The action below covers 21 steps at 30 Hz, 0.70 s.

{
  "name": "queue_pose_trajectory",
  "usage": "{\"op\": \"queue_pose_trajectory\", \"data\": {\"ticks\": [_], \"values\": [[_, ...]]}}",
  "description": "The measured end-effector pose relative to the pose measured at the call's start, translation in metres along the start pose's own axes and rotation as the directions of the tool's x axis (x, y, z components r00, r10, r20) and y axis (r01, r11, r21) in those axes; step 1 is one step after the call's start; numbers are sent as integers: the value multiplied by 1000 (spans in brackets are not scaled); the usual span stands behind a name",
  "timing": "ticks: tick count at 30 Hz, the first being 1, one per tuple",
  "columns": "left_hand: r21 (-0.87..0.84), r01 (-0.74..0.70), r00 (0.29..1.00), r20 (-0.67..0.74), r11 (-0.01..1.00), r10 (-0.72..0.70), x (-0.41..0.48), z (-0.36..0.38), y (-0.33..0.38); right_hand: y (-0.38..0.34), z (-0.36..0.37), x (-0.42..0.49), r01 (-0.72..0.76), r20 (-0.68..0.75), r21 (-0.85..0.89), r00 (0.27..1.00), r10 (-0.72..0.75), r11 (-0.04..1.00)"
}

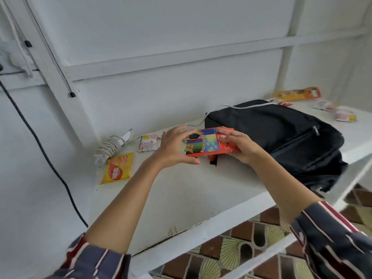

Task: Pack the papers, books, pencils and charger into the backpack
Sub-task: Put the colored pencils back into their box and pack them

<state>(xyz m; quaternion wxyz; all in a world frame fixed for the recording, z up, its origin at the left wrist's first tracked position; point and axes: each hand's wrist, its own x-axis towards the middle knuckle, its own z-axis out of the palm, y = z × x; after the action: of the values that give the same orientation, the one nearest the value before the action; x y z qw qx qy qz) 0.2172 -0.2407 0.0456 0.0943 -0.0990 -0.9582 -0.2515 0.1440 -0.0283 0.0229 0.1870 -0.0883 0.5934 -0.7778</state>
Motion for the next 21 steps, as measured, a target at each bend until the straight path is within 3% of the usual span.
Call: {"op": "queue_pose_trajectory", "data": {"ticks": [3, 8, 21], "values": [[-77, -131, 986, -112, 988, 122, 19, 21, 34, -16, -32, -18, 35, -97, 17, 995, -33, 999], [-154, -216, 969, -154, 964, 193, 53, 61, 87, -41, -97, -43, 72, -172, 38, 983, -64, 997], [-145, -237, 967, -128, 961, 219, 112, 156, 203, -88, -256, -73, 37, -205, 26, 978, -31, 999]]}}
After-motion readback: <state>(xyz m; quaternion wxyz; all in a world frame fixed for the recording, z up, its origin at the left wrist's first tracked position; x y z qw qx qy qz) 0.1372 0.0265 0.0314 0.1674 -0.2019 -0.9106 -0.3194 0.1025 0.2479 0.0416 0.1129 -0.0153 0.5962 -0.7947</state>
